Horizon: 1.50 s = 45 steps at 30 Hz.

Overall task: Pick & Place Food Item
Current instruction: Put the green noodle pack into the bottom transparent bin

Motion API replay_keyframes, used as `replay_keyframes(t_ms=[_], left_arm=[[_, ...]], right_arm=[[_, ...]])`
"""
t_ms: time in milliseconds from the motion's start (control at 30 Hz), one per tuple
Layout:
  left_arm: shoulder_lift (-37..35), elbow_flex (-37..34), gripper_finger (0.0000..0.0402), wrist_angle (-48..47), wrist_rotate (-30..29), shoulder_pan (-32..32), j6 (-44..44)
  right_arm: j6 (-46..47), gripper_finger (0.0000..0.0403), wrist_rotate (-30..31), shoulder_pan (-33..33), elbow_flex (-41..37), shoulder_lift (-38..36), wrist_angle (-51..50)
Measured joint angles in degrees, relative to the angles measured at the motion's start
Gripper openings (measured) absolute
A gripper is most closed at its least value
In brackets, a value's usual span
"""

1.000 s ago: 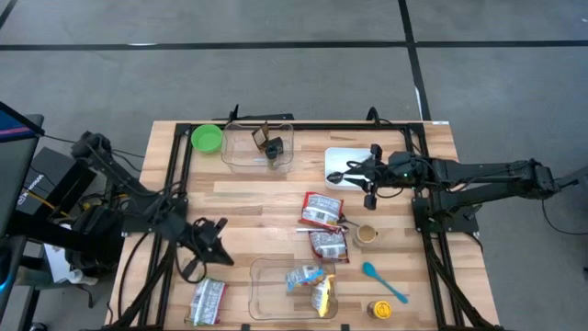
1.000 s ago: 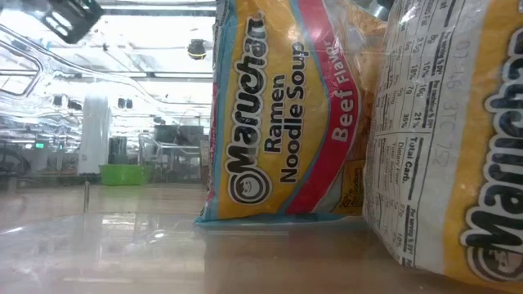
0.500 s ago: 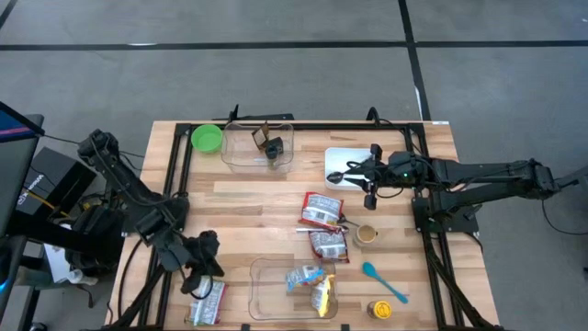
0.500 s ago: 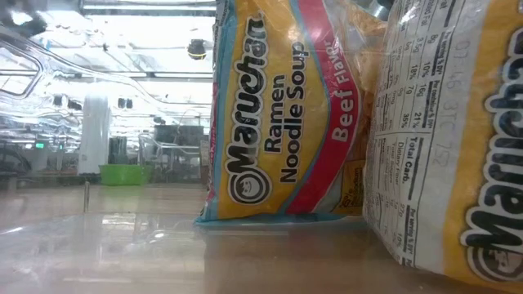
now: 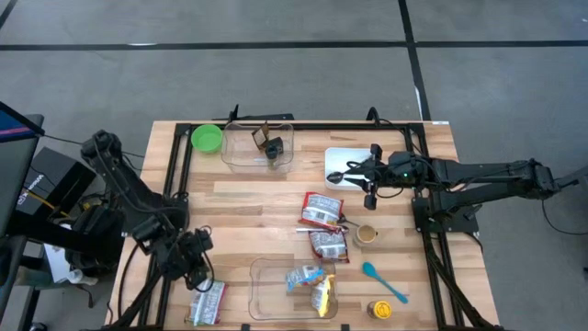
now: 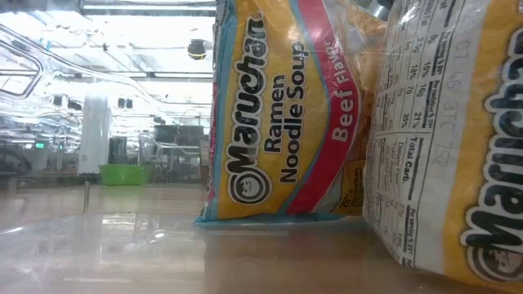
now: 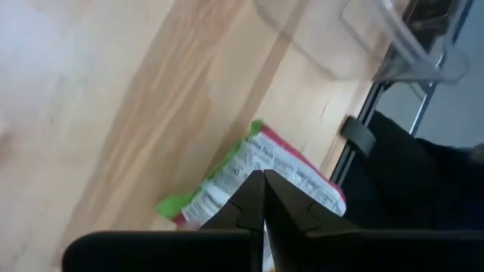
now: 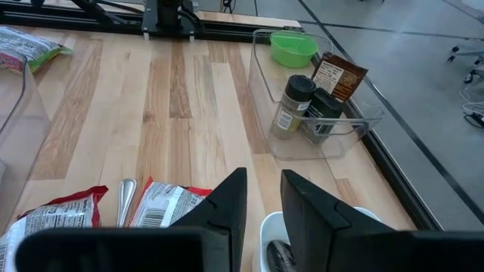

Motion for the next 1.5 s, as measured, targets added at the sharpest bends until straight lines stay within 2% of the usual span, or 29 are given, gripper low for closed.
replay_keyframes(t_ms=[400,600,733,1033,1333,1500], left_arm=[[8.00,0.02,0.0000,4.16,6.04,-6.30,-7.58],[9.58,0.02,0.0000,5.53,6.57,-8.72,-10.48],[9.97,0.02,0.0000,6.98,6.56,-10.49,-9.80],[10.07,0.02,0.0000,7.14,4.07,-14.58,3.68],[10.07,0.02,0.0008,8.75,3.96,-13.76,0.75],[10.07,0.02,0.0031,8.74,3.91,-13.63,0.37]], right_arm=[[0.00,0.0077,0.00,0.00,0.00,0.00,0.03],[0.00,0.0077,0.00,0.00,0.00,0.00,0.02],[0.00,0.0077,0.00,0.00,0.00,0.00,0.04],[0.01,0.0077,0.00,0.00,0.00,0.00,0.02],[0.04,0.0077,0.00,0.00,0.00,0.00,0.02],[0.03,0.0077,0.00,0.00,0.00,0.00,0.02]])
